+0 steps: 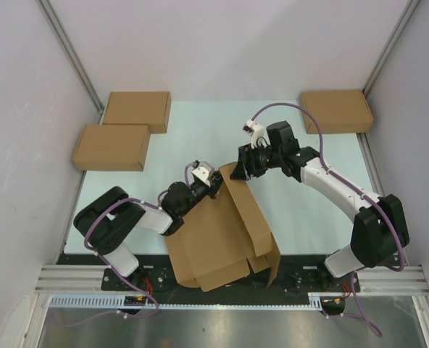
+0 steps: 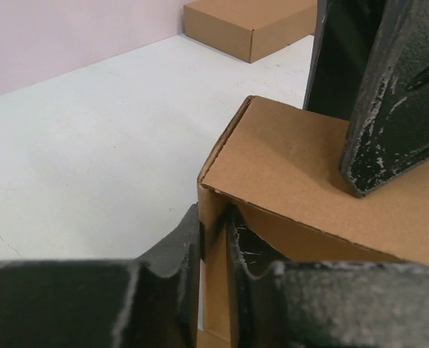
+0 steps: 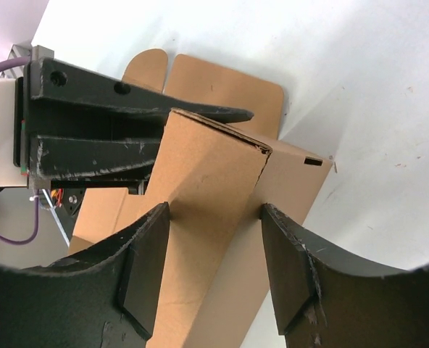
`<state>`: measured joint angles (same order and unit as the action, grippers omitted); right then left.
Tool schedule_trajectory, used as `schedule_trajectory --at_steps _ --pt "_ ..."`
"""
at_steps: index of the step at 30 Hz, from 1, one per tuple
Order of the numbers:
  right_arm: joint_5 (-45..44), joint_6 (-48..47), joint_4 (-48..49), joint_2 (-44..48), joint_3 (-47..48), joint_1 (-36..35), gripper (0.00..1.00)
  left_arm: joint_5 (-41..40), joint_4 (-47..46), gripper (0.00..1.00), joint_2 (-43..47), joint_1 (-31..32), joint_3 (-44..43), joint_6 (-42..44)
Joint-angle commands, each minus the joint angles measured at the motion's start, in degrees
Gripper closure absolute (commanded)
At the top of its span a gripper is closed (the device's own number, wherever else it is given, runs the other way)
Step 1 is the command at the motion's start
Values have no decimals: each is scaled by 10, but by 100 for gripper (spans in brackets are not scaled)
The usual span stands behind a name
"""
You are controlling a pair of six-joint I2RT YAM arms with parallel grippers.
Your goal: Fold the paper box
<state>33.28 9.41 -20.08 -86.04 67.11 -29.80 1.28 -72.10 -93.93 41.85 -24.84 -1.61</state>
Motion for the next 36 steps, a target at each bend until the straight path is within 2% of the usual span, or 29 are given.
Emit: schedule_trajectory --at_steps 1,4,8,14,15,17,18,20,29,36 --pt "21 3 -20 -9 15 -3 42 -6 -69 86 -6 -3 -10 6" --pt "23 4 -16 -10 16 0 42 -7 -73 100 -5 -2 -4 6" --pt "23 6 -15 -11 16 2 42 -11 -69 100 -4 -1 1 2" --pt "22 7 -15 -13 19 2 43 -80 -74 100 3 5 13 -5" --pt "21 5 -15 -14 19 2 43 -82 -73 87 7 5 14 -9" --pt "19 5 -17 -16 19 2 43 -76 -73 69 8 5 16 -14" --pt "19 5 -16 -16 19 1 43 -69 -73 56 7 6 18 -14" --pt "20 5 -15 -17 19 1 43 -63 -68 48 6 7 17 -15" --pt "22 6 -13 -18 19 2 43 -48 -55 46 -20 23 6 -34" --pt "24 5 -13 -16 19 2 43 -61 -60 48 -54 47 8 -53"
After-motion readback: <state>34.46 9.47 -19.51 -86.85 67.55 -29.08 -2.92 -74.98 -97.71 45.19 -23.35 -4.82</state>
